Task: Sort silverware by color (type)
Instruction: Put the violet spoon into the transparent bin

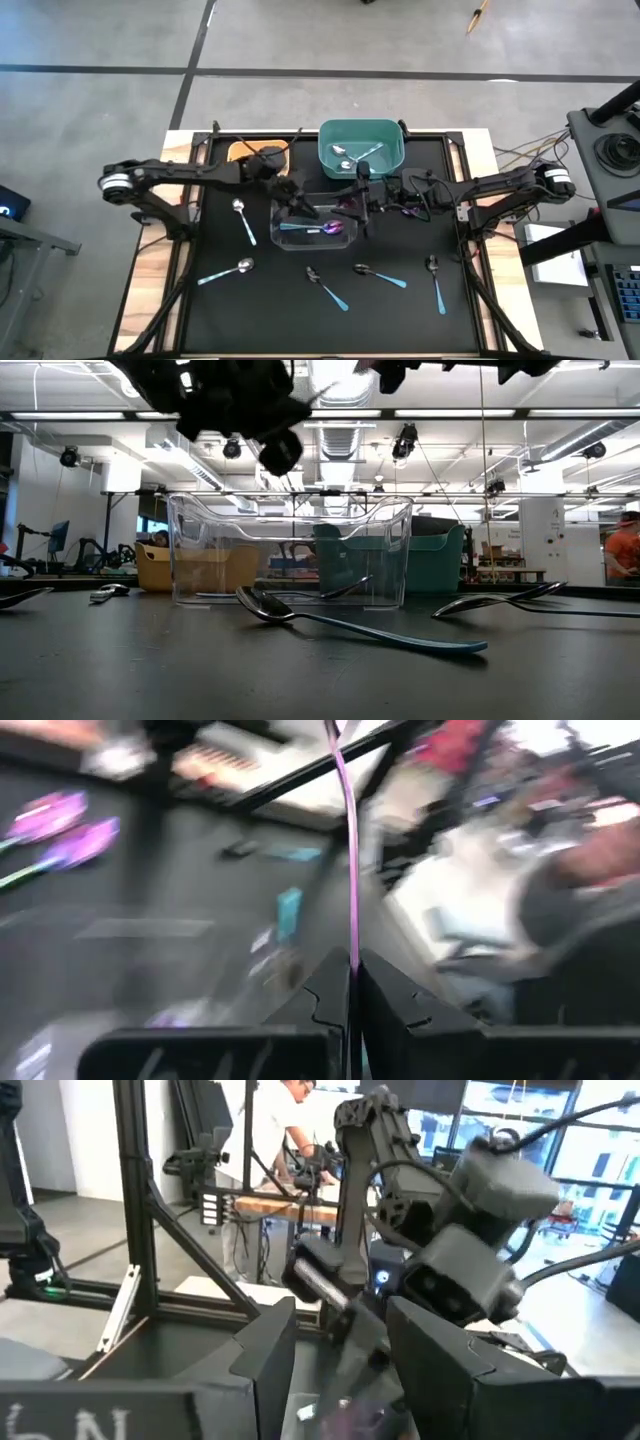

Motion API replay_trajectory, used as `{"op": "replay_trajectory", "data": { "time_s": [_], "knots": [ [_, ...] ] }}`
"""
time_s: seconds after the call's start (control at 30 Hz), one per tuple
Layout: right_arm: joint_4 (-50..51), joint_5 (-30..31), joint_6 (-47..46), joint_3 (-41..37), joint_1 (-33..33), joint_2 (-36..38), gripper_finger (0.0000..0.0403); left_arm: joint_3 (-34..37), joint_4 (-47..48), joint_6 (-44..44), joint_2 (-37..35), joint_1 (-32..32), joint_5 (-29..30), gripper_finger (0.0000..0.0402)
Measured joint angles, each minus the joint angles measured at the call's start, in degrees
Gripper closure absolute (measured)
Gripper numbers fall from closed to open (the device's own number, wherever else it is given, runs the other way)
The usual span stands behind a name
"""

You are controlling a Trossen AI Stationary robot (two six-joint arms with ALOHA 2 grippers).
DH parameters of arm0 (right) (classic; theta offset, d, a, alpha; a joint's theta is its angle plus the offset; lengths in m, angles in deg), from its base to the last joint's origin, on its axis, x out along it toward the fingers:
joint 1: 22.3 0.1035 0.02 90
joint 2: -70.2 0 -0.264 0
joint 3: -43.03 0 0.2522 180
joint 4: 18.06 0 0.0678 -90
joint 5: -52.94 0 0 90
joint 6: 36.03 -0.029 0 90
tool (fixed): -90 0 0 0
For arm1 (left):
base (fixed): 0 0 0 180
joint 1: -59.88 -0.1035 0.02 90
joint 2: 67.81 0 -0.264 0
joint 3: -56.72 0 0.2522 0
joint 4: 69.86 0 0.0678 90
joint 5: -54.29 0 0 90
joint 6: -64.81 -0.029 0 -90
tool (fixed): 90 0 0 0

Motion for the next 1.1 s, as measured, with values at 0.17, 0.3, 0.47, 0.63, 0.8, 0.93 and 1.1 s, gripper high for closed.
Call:
{"op": "replay_trajectory", "data": {
  "time_s": [0.17,0.3,0.47,0.63,0.8,0.93,1.1],
  "knots": [
    [0.16,4.21,-1.23,0.00,-0.09,0.20,0.0257,0.08,11.48,-3.57,-6.18,-0.08,10.73,0.0401],
    [1.26,11.16,-1.88,0.02,-0.11,0.87,0.0252,0.08,17.57,-4.65,-10.68,0.01,15.81,0.0401],
    [9.55,19.29,-6.66,1.85,-0.33,2.35,0.0253,0.08,23.92,-5.72,-14.68,-0.06,21.66,0.0401],
    [27.05,18.86,-13.93,7.32,-0.48,2.43,0.0256,0.08,25.75,-5.87,-16.50,0.00,24.15,0.0401],
    [37.90,18.82,-17.84,9.73,-0.46,1.76,0.0242,0.08,25.61,-5.50,-16.98,0.00,24.30,0.0401],
    [39.11,17.72,-20.03,9.43,-0.48,1.61,0.0231,0.09,25.58,-5.34,-16.96,0.00,24.41,0.0401],
    [39.67,17.57,-20.13,8.50,-0.48,1.48,0.0219,0.09,24.53,-5.20,-16.87,0.00,24.83,0.0401]
  ]
}}
